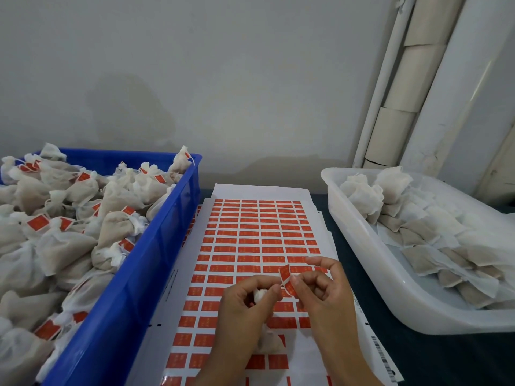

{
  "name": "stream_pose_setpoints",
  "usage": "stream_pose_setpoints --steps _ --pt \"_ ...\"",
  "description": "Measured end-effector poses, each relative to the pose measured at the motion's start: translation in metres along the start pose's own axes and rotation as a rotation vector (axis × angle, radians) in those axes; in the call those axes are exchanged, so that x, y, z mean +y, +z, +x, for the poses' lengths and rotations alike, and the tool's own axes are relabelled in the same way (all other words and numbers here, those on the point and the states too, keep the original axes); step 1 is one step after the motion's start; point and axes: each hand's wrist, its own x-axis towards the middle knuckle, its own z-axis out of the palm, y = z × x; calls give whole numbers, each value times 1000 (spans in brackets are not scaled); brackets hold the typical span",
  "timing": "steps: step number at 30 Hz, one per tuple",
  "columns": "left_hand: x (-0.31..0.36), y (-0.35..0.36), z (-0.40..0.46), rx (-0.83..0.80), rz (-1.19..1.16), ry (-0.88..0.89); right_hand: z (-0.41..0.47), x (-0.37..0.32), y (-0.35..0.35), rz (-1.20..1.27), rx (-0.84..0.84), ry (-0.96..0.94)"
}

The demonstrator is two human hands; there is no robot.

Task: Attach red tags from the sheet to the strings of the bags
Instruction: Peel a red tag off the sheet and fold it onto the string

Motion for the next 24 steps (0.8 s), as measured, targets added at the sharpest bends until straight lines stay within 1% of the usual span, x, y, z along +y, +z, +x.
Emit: stream_pose_setpoints --steps 6,9,14,19,24 --pt "3 1 -2 -7 -30 58 -1 -2 0 -57 5 -20" --pt "2 1 -2 30 -7 86 -2 -3 0 -97 -1 -43" --pt "-1 0 1 76 25 46 -5 -3 2 -163 -28 -57" --pt "-2 0 2 86 20 -14 -6 -2 3 -295 -26 -77" --pt "-2 -1 6 89 -34 -80 0 -3 -2 -291 -117 -45"
